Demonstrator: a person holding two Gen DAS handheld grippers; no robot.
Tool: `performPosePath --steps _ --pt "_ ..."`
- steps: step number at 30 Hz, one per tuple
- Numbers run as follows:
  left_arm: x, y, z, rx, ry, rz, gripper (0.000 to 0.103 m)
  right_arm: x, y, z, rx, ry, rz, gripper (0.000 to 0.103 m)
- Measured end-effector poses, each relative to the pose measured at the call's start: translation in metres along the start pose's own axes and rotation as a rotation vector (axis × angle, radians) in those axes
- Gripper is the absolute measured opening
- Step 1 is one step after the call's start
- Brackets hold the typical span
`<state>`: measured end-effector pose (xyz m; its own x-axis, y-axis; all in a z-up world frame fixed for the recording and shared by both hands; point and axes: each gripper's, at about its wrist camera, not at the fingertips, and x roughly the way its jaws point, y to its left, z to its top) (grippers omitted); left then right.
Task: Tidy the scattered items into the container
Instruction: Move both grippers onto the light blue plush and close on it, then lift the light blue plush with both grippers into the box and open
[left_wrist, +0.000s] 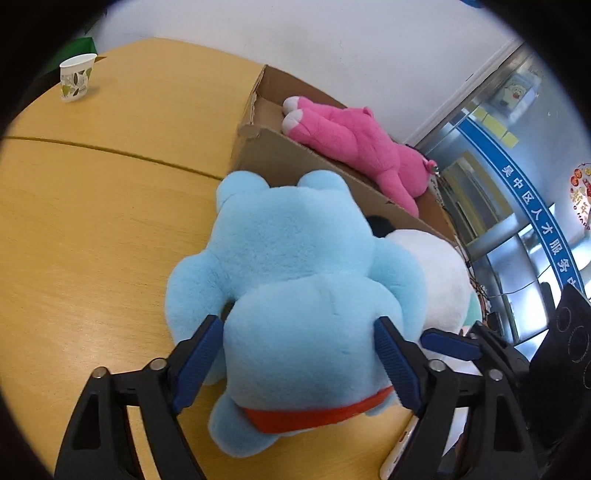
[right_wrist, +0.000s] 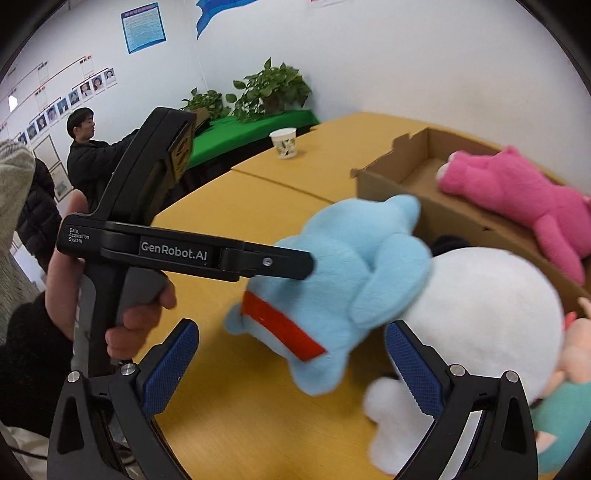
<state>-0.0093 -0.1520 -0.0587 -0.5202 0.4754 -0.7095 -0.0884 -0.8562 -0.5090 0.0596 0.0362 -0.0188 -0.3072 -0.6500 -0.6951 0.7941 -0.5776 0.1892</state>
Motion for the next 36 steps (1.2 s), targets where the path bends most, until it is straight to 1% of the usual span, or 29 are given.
performPosePath --steps 2,5,7,8,9,10,11,13,15,18,21,23,27,29,31,33,36 --pt "0.007 -0.002 0.0 0.01 0.034 -0.026 0.086 0.016 -0.002 0.002 0.03 0.034 0.007 0.103" --pt "0.012 -0.005 -0.002 0.018 0.059 -0.032 0.086 0.034 -0.008 0.001 0.081 0.062 -0.058 0.103" --pt "0.01 -0.011 -0.004 0.046 0.059 -0.028 0.08 0.04 -0.011 -0.001 0.101 0.079 -0.072 0.103" --pt "0.01 -0.013 -0.005 0.052 0.059 -0.025 0.078 0.044 -0.01 -0.004 0.103 0.093 -0.071 0.099" --pt "0.009 -0.014 -0.006 0.056 0.058 -0.02 0.075 0.047 -0.008 -0.006 0.096 0.1 -0.09 0.095" --pt "0.008 -0.015 -0.007 0.056 0.055 -0.02 0.072 0.05 -0.004 -0.009 0.077 0.1 -0.131 0.094" --pt "0.007 -0.014 -0.007 0.05 0.051 -0.024 0.071 0.051 -0.002 -0.01 0.066 0.095 -0.139 0.092" --pt "0.002 -0.014 -0.008 0.04 0.044 -0.032 0.065 0.045 -0.004 -0.011 0.072 0.079 -0.142 0.086" --pt "-0.002 -0.019 -0.009 0.059 0.029 -0.016 0.063 0.039 -0.007 -0.011 0.073 0.068 -0.135 0.079" --pt "-0.011 -0.035 -0.008 0.102 0.01 0.024 0.06 0.033 -0.005 -0.009 0.062 0.054 -0.136 0.075" --pt "-0.025 -0.055 -0.002 0.146 -0.027 0.035 0.059 0.018 -0.001 -0.007 0.06 0.011 -0.144 0.074" --pt "-0.036 -0.069 0.004 0.18 -0.054 0.038 0.059 0.001 0.0 -0.001 0.064 -0.036 -0.147 0.073" --pt "-0.057 -0.103 0.029 0.275 -0.112 0.025 0.059 -0.033 0.0 0.018 0.056 -0.134 -0.179 0.073" --pt "-0.065 -0.119 0.047 0.324 -0.133 0.019 0.059 -0.049 -0.002 0.029 0.05 -0.179 -0.2 0.073" --pt "-0.071 -0.135 0.068 0.384 -0.159 0.03 0.059 -0.067 -0.01 0.047 0.042 -0.229 -0.223 0.073" --pt "-0.078 -0.151 0.089 0.438 -0.195 0.032 0.059 -0.08 -0.018 0.062 0.045 -0.256 -0.234 0.073" --pt "-0.091 -0.171 0.122 0.504 -0.247 0.014 0.059 -0.104 -0.03 0.095 0.025 -0.329 -0.286 0.073"
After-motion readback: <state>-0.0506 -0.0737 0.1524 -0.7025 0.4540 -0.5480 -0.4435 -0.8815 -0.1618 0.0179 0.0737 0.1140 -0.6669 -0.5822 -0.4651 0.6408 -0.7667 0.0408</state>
